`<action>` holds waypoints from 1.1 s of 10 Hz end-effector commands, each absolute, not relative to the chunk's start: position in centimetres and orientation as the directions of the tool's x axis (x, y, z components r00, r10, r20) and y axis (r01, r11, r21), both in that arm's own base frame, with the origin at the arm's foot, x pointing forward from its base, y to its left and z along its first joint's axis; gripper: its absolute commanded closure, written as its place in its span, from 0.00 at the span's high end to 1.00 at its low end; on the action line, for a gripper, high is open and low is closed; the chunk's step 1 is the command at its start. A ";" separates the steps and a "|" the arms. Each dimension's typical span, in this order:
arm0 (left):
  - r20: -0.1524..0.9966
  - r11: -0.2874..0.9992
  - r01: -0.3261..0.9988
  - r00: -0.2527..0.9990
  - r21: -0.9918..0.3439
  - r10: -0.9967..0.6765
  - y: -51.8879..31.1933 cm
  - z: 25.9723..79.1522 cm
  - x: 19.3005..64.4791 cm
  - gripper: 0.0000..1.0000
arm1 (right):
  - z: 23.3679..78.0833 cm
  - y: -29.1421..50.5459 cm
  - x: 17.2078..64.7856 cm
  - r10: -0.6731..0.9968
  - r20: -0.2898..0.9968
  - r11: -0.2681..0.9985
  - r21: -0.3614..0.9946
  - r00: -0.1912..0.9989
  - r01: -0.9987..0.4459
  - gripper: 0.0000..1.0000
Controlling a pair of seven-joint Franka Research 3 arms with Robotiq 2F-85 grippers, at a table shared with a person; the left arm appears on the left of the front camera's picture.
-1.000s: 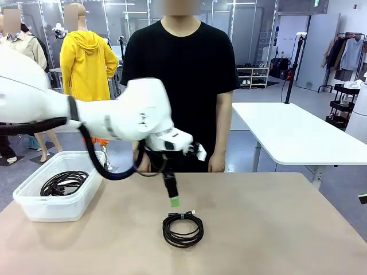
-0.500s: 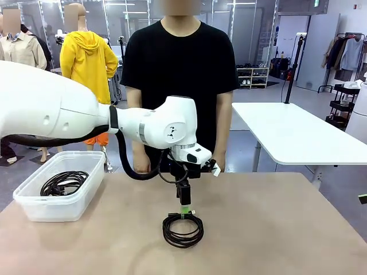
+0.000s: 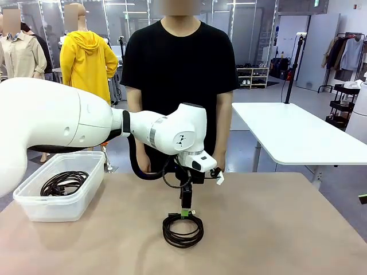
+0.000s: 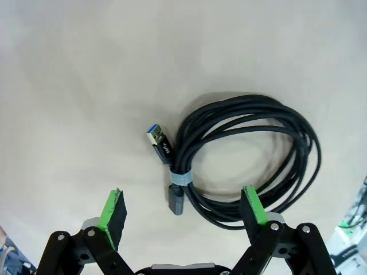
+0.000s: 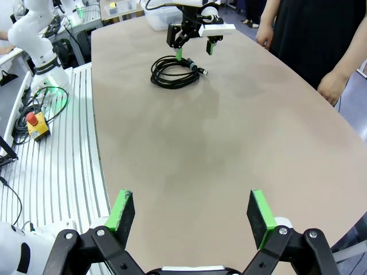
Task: Organize and store the cables.
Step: Place the USB Extension Cable into the Organizing box.
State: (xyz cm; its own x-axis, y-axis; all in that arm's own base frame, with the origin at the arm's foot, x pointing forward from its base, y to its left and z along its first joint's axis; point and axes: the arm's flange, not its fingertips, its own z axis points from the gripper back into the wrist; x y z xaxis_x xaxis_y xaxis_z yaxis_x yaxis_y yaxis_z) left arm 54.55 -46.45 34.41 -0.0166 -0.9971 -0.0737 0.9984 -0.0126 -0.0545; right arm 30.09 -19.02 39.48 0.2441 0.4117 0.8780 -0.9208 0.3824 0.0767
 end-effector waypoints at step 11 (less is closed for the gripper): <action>-0.092 0.000 1.000 0.000 0.002 -0.996 -46.6 30.2 52.7 0.41 | 39.8 -18.8 30.0 0.400 0.884 0.387 0.077 0.242 -0.919 1.00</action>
State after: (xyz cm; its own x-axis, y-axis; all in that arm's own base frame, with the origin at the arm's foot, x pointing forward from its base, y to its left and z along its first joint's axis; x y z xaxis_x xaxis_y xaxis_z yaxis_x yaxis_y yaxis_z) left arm 53.62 -47.40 30.27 -0.0163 -0.9965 -0.0819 0.9990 -0.0129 -0.0418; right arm 30.09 -19.01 39.48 0.2441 0.4120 0.8779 -0.9209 0.3821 0.0767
